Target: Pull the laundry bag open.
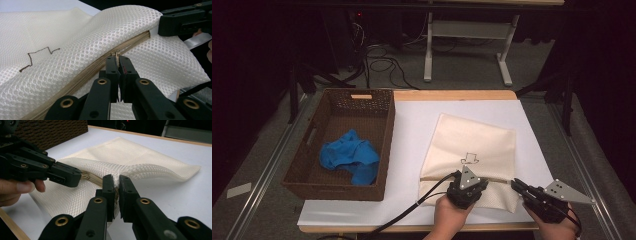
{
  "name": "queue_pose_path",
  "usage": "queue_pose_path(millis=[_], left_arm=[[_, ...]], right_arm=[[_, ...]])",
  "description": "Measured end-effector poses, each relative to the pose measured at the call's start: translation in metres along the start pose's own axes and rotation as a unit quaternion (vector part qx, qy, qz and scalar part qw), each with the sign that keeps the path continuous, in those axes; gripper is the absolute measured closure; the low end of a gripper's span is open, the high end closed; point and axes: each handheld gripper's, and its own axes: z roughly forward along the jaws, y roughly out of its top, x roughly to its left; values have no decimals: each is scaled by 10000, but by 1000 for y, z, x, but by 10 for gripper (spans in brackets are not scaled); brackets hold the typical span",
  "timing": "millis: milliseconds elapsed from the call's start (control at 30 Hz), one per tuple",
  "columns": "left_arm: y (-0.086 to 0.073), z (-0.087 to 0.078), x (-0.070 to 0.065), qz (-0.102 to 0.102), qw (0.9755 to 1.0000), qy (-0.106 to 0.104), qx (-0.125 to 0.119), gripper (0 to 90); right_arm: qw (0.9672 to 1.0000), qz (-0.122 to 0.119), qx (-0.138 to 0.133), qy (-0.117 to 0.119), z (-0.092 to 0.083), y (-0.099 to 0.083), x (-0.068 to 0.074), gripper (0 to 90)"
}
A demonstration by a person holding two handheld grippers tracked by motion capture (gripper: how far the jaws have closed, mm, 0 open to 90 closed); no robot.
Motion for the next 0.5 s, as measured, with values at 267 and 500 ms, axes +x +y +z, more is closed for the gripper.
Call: queue_pose_path(millis=[267,500], left_arm=[[-3,-3,3,-16,10000,-22,11,869],[-2,-6,5,-18,10000,14,16,869]], right_arm=[[10000,-40,31,7,0,0,1,855],[10000,-79,45,30,2,1,2,855]])
